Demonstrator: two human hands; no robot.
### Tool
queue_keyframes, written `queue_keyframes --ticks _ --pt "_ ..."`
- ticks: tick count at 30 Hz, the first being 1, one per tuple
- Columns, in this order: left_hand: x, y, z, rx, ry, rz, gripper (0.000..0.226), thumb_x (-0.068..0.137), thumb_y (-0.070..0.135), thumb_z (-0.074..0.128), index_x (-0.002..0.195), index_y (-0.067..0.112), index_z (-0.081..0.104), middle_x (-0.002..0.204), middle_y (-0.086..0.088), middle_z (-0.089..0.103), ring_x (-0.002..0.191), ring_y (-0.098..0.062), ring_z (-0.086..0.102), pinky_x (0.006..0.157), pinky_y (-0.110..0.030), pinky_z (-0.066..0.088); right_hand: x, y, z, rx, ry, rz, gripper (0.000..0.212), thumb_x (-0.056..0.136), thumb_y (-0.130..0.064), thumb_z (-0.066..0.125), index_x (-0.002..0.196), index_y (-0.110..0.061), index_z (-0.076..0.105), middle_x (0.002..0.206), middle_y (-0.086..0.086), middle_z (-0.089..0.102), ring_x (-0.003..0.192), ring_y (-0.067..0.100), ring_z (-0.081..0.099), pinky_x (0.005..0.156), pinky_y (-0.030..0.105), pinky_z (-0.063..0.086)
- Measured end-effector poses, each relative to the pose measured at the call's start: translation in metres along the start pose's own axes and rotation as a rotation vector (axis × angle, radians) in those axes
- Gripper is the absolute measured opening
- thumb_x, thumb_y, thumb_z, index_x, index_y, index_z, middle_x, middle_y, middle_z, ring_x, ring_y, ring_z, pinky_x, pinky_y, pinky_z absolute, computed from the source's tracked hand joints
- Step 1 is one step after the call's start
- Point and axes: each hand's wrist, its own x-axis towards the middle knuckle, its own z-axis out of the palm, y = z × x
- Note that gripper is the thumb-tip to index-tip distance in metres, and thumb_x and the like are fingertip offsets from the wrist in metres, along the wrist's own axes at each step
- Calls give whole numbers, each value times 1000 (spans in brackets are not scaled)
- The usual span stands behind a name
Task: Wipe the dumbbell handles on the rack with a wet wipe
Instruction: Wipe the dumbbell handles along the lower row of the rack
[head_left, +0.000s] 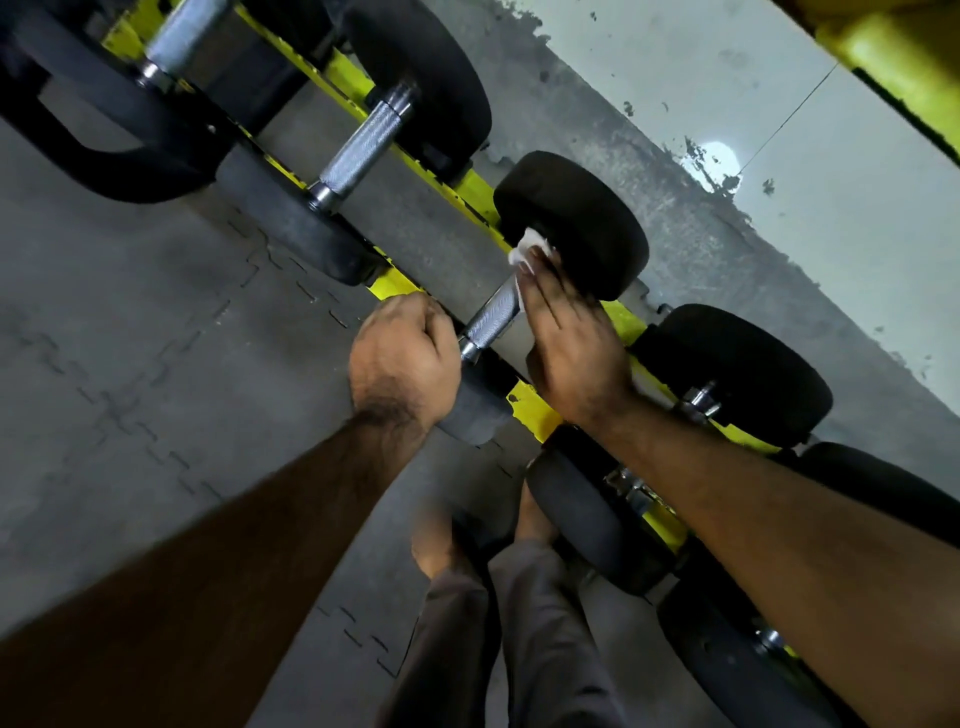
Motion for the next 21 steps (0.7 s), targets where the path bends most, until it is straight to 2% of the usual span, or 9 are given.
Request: queue_keyframes --ticks 4,6,8,12,13,15,17,19,21 --pt "0 -1 0 -19 -5 1 30 89 25 41 84 9 66 84 -8 65 81 -28 57 70 -31 39 2 -2 2 114 6 -203 66 85 -7 45 150 -9 41 159 7 36 150 24 27 116 43 33" --pt "0 0 0 -30 -2 -8 30 88 25 41 82 8 65 83 -9 64 80 -29 57 70 -33 41 12 9 -4 125 58 -146 58 89 -7 40 147 -12 48 154 4 44 146 22 36 108 42 43" --pt "-1 0 0 -49 -5 -10 32 88 26 39 82 8 64 83 -9 64 80 -29 57 70 -34 42 18 6 -8 165 102 -80 51 91 -6 41 139 -11 56 148 4 52 141 23 43 105 41 46" --pt "0 1 -2 -67 -37 -14 36 88 29 36 83 7 64 83 -10 64 81 -30 57 71 -37 45 12 -11 -20 279 116 -203 45 86 -7 44 121 -14 70 133 3 65 129 22 57 109 37 43" --pt "1 1 -2 -62 -44 -13 36 88 29 36 83 6 64 83 -11 64 81 -31 57 70 -38 45 9 -11 -23 365 124 -160 45 83 -6 44 118 -14 72 129 2 67 126 20 59 108 35 45" --pt "1 1 -3 -54 -45 -18 37 88 29 36 82 6 63 83 -12 63 81 -32 57 70 -38 44 1 -13 -28 565 142 40 47 79 1 47 115 -13 74 124 1 70 121 15 63 106 32 47" --pt "1 3 -2 -50 -47 -26 37 88 28 35 80 5 63 82 -12 63 81 -32 57 70 -38 44 -9 -19 -30 772 180 297 43 80 6 50 109 -12 75 116 1 72 113 11 66 102 27 50" --pt "1 3 -3 -48 -50 -33 35 87 28 36 79 6 63 82 -12 63 81 -33 57 71 -39 45 -12 -28 -33 993 234 567 34 85 4 51 103 -15 74 105 0 73 102 9 68 93 23 52" --pt "1 3 -3 -44 -53 -38 33 87 26 38 79 7 63 82 -12 64 81 -33 58 72 -39 45 -4 -34 -31 1235 319 901 30 88 7 50 96 -13 72 98 4 72 93 14 68 83 23 53"
